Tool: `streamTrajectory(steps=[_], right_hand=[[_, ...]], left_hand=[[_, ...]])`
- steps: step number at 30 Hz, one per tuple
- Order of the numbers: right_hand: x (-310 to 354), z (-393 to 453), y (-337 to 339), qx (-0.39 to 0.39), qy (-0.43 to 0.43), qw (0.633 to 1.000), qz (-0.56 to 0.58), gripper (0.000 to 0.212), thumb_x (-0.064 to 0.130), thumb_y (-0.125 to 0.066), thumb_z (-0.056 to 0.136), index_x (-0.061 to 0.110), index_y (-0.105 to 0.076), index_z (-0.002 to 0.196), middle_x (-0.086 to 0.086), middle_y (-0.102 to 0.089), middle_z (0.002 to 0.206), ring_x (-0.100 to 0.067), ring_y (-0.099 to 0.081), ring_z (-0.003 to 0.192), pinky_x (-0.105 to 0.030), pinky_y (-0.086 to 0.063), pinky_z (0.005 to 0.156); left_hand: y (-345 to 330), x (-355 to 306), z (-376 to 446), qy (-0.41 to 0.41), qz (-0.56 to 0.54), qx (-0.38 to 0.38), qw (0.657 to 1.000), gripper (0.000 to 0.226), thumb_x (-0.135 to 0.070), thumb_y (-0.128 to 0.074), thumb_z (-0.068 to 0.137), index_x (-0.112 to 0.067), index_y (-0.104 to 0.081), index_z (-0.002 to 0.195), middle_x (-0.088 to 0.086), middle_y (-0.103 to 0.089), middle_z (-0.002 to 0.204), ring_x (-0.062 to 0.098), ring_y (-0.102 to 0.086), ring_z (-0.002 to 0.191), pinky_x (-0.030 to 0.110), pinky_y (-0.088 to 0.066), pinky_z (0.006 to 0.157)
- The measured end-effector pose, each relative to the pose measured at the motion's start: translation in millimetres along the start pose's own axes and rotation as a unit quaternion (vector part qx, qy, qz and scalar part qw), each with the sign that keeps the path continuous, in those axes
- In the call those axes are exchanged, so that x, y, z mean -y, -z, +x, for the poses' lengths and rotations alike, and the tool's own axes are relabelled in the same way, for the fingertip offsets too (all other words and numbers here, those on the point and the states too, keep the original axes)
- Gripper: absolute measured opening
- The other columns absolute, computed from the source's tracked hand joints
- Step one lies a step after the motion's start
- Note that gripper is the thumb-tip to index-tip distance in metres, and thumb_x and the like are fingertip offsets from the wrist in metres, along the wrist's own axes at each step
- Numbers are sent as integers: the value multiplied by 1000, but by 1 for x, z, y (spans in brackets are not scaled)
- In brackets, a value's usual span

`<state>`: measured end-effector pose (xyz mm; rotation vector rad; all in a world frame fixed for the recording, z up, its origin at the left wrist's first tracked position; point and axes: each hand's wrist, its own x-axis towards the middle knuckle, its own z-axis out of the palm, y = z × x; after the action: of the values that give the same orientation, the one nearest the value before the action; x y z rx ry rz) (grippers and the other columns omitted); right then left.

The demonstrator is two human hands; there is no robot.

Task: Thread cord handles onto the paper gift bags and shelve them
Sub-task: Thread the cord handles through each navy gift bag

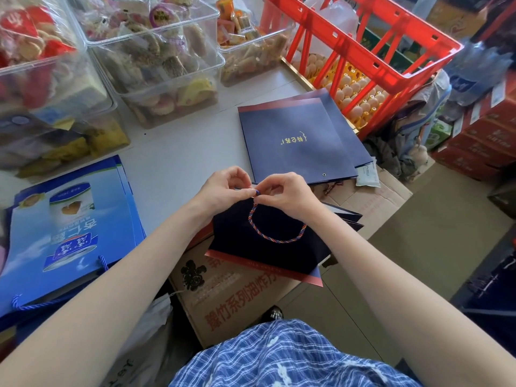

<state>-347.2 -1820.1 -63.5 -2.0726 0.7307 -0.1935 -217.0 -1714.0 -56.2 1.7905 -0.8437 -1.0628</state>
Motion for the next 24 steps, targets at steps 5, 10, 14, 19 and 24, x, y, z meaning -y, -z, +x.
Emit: streamTrajectory(steps=[5,10,14,19,24], right_hand=[[0,-3,0,-26,-12,999,31,10,10,-75,76,14,-72,84,4,-69,75,-7,-64,70,-22,-53,77],[1,-4,0,-32,-17,999,14,7,14,-75,78,12,-72,84,2,-69,76,-10,-64,71,-23,-52,75],[2,-2,7,-57,-33,998,8,5,10,-71,80,10,-73,85,1,-70,77,-9,-66,73,-22,-51,77],[0,0,4,-86,-23,995,-41,6,6,-68,80,7,-73,83,-6,-72,79,-11,-63,69,-13,-47,71],[-2,-1,-1,-148,-18,988,-37,6,5,-68,78,6,-72,82,-6,-71,78,-15,-64,70,-22,-50,74]], left_hand=[[-6,3,4,-10,37,-37,999,20,-13,-70,81,-23,-53,76,-4,-67,81,12,-60,77,25,-44,76],[-9,2,5,-4,49,-46,998,17,-19,-71,80,-23,-55,77,-8,-67,81,11,-60,76,22,-43,71],[-10,4,-6,-77,179,-150,969,7,-22,-65,84,-18,-59,85,-8,-59,76,8,-51,66,18,-40,64],[-13,16,-16,-119,266,-163,942,11,-29,-66,83,-18,-69,82,-5,-62,81,17,-48,87,28,-40,77],[-22,21,-15,-111,355,-191,908,25,-41,-62,84,-23,-71,99,-2,-62,95,22,-50,99,29,-30,81]])
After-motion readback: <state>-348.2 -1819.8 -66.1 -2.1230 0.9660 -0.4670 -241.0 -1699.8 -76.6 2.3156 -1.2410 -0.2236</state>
